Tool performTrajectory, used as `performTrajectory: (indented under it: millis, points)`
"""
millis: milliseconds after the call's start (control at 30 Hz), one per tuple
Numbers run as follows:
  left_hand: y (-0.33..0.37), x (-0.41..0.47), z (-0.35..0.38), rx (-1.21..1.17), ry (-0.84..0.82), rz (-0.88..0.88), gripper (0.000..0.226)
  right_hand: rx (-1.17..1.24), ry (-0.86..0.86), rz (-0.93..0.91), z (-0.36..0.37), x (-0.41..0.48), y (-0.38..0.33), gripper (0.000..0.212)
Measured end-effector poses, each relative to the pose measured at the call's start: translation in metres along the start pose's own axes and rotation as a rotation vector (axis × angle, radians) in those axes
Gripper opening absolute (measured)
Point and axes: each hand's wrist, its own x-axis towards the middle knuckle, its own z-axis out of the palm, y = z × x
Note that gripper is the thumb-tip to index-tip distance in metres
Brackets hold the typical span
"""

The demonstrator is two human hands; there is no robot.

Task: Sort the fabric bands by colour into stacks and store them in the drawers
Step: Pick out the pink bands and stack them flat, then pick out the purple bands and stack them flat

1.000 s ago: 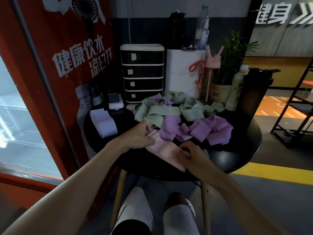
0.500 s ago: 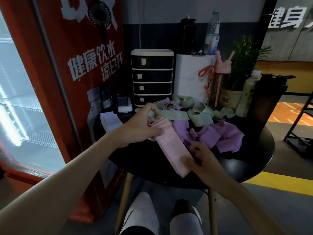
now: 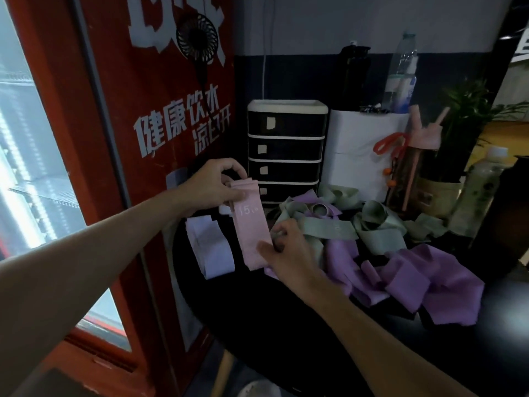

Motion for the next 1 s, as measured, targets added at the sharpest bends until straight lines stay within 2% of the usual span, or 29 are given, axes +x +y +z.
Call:
performTrajectory:
  millis: [133,300,400,533,567,700,800,900,1000]
  points:
    - [-0.023,0.029,-0.004,0.046,-0.043,-0.016,0.029,-0.128,0.007,0.037,0.017,0.03,0.01,0.028]
    - [-0.051,0.055,-0.005,0.047,-0.131,-0.099,0.029,-0.164,-0.067,0.091,0.031,0.049,0.024,0.031]
    - [-0.066,0.062,0.005,0.037,-0.167,-0.134,0.028,-0.388,-0.056,0.011,0.037,0.046,0.033,0.029]
    - [-0.083,0.067,0.016,0.08,-0.179,-0.156,0.029,-0.587,-0.003,-0.147,0.04,0.035,0.038,0.057]
    - [-0.085,0.068,0.019,0.109,-0.188,-0.15,0.03,-0.587,-0.016,-0.179,0.04,0.033,0.039,0.056]
    - [-0.09,0.07,0.027,0.328,-0.18,-0.056,0.033,-0.617,-0.072,-0.256,0.037,0.033,0.045,0.031]
    - [-0.091,0.067,0.025,0.478,-0.184,0.027,0.038,-0.619,-0.073,-0.263,0.037,0.033,0.047,0.03]
    - [-0.084,0.059,0.022,0.569,-0.128,0.141,0.031,-0.622,-0.062,-0.281,0.037,0.033,0.048,0.03]
    - [-0.075,0.047,0.027,0.56,-0.248,0.178,0.017,-0.632,-0.045,-0.298,0.037,0.033,0.048,0.031]
